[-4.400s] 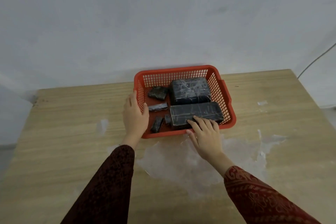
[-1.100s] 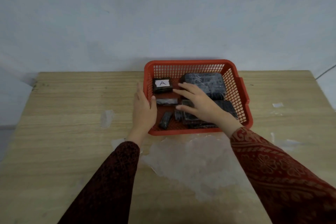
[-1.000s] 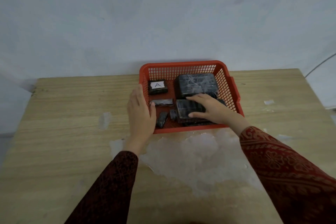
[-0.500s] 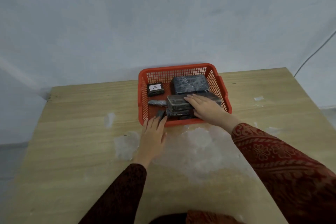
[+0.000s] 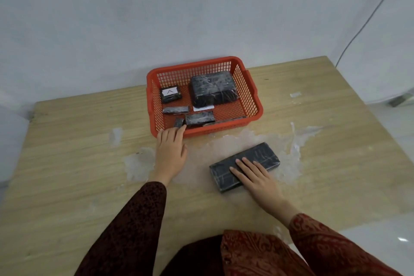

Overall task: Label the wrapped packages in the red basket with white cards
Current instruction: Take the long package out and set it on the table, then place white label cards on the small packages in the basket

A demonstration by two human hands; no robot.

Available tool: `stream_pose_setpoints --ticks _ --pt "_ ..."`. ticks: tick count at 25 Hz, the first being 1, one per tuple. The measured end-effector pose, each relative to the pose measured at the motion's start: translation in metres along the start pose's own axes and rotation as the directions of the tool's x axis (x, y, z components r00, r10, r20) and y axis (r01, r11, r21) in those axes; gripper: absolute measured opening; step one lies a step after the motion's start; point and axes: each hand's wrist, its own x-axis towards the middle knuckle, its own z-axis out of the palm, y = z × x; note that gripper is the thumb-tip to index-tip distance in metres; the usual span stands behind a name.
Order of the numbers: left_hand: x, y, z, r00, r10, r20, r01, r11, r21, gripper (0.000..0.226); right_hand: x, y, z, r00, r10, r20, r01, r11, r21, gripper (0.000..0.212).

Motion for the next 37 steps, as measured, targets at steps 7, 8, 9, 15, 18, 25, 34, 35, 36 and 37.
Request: stream_pose_setpoints --ticks 7,8,9,15,18,25,34,35,36,37 --pt "-0.002 -0.002 0.005 1.0 -0.004 -0.006 0.004 1.0 0.008 0.056 0.035 -0.017 -0.033 0.994 0.108 0.006 -0.102 0.923 0.371 0.031" --pt "-0.002 -0.002 0.005 1.0 -0.005 -0.01 0.005 1.0 0.0 0.056 0.053 -0.015 -0.045 0.995 0.085 -0.053 -0.053 0.894 0.445 0.024" --pt "-0.003 -0.002 0.005 1.0 -0.002 -0.018 0.002 1.0 -0.008 0.056 0.072 -0.014 -0.056 0.993 0.065 -0.102 -0.006 0.865 0.502 0.022" --pt "-0.001 -0.001 -0.002 1.0 -0.02 -0.017 0.018 0.994 -0.11 0.053 0.209 -0.009 -0.077 0.987 0.057 -0.149 0.047 0.786 0.616 0.02" --pt "0.012 -0.008 -0.014 0.998 -0.053 -0.027 0.044 0.964 -0.261 0.051 0.263 -0.013 -0.06 0.995 -0.039 -0.092 0.084 0.826 0.558 0.02" --pt "0.08 -0.043 -0.02 0.861 -0.451 -0.236 0.352 0.862 -0.364 0.041 0.321 -0.02 -0.026 0.981 -0.14 0.133 0.089 0.939 0.332 0.033" --pt "0.09 -0.06 0.005 0.848 -0.522 -0.092 0.383 0.724 -0.574 0.064 0.34 -0.001 -0.041 0.962 -0.128 0.242 -0.087 0.695 0.714 0.025" --pt "0.09 -0.06 0.006 0.85 -0.519 -0.091 0.38 0.723 -0.577 0.064 0.339 -0.001 -0.042 0.965 -0.105 0.238 -0.112 0.66 0.743 0.026" --pt "0.09 -0.061 0.006 0.851 -0.518 -0.09 0.378 0.722 -0.58 0.064 0.336 -0.001 -0.042 0.969 -0.081 0.235 -0.132 0.632 0.764 0.026" --pt "0.09 -0.061 0.006 0.85 -0.519 -0.089 0.379 0.72 -0.581 0.064 0.334 -0.001 -0.043 0.971 -0.062 0.232 -0.147 0.609 0.78 0.027"
